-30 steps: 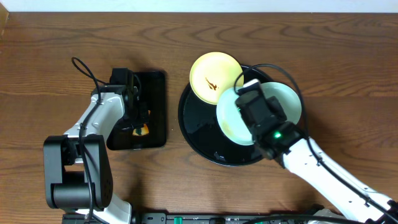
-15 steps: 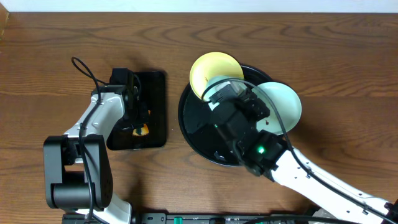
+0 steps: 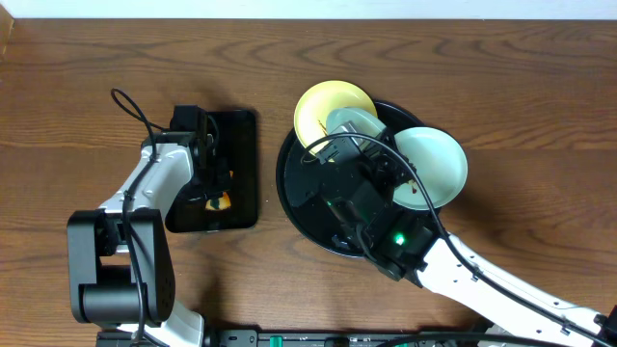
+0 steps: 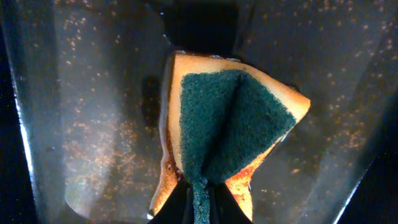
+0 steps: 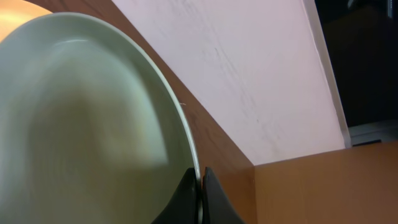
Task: Clean dirty plates on tray and stack at the side
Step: 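Lift the cleaned green plate off the round tray with the right gripper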
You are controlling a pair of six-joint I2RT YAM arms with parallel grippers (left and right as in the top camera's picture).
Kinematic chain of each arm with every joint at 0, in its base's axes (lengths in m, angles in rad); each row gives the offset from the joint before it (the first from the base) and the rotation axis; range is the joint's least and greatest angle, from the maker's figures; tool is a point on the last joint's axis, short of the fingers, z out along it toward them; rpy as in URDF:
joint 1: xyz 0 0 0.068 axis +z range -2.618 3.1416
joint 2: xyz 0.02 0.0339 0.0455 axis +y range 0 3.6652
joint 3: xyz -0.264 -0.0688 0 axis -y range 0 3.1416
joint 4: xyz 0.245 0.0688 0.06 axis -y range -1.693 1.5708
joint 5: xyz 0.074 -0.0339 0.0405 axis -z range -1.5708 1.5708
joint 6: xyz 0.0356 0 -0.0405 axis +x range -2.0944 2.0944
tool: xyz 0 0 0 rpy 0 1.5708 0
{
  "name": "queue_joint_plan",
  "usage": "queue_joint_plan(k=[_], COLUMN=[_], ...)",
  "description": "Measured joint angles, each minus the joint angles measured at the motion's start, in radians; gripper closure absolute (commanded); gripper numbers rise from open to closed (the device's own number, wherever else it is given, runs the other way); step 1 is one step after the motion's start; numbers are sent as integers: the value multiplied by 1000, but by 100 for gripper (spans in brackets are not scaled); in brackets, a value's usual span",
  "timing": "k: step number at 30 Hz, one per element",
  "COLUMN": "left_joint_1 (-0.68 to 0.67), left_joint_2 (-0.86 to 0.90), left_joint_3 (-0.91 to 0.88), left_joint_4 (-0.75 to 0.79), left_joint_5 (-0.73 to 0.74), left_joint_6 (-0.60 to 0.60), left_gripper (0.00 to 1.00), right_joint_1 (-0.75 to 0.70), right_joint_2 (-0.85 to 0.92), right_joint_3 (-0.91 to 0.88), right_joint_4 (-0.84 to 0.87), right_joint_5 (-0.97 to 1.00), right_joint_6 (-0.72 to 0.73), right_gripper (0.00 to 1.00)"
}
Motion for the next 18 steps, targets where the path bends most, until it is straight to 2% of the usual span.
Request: queue_joint_plan(k=[4, 12, 17, 18], left_joint_1=[0, 0, 0, 0], left_joint_2=[0, 0, 0, 0], left_joint_3=[0, 0, 0, 0], left_joint_4=[0, 0, 0, 0], left_joint_5=[0, 0, 0, 0], left_joint_6=[0, 0, 0, 0], left_gripper=[92, 91, 92, 92], right_joint_1=[1, -11, -117, -176], right_joint_2=[0, 0, -14, -24], right_joint_3=[0, 5, 21, 41], right_joint_4=[-3, -164, -277, -309], right_joint_5=[2, -62, -191, -247], right_joint_6=[24, 301, 444, 478], right_gripper=[99, 99, 99, 99])
